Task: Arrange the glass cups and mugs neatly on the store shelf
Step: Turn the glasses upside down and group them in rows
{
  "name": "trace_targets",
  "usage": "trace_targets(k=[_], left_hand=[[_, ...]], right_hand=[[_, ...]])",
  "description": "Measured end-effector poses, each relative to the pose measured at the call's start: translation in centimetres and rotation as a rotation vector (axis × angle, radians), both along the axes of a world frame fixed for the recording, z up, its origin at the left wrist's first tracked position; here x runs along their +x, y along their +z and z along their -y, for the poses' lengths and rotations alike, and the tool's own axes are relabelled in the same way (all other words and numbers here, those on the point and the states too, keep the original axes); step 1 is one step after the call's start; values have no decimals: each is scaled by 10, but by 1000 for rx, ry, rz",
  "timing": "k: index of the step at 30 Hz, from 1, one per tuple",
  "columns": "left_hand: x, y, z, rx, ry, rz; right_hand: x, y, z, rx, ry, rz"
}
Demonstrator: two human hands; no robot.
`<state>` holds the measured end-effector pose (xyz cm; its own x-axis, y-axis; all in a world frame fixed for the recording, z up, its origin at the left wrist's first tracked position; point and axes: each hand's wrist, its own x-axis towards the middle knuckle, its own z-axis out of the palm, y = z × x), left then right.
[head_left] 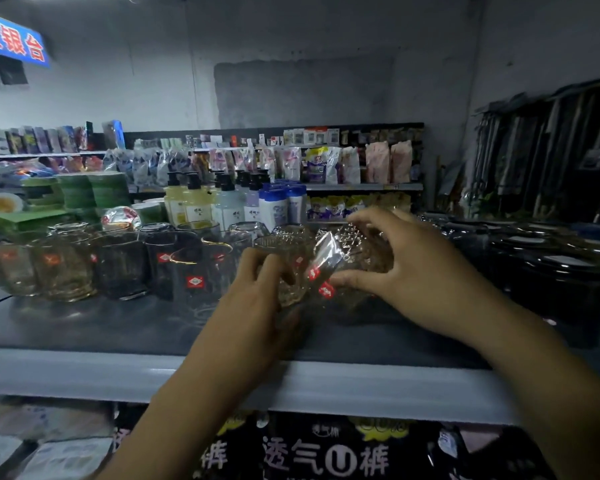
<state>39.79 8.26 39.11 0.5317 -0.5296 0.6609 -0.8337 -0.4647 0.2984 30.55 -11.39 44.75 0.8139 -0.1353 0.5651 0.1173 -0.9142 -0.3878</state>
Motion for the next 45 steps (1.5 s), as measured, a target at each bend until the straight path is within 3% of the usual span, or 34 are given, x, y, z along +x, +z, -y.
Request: trace_targets(k=[4, 11, 18, 29, 35, 38, 45], left_hand=[[9, 9, 7, -37, 50, -27], [30, 18, 23, 137, 146, -68], [35, 20, 29, 134, 180, -16], [43, 48, 38, 258, 205, -33], [36, 55, 30, 88, 187, -8], [23, 59, 14, -183, 113, 74], [-23, 24, 7, -978, -180, -401]], right_hand=[[17, 16, -1, -244, -63, -158], [45, 28, -17, -600, -175, -288], [64, 21, -14, -608, -176, -380], [57, -11, -19, -528, -247, -181], [55, -25, -20, -508, -249, -101], [53, -26, -18, -506, -234, -87], [51, -27, -16, -509, -219, -57]])
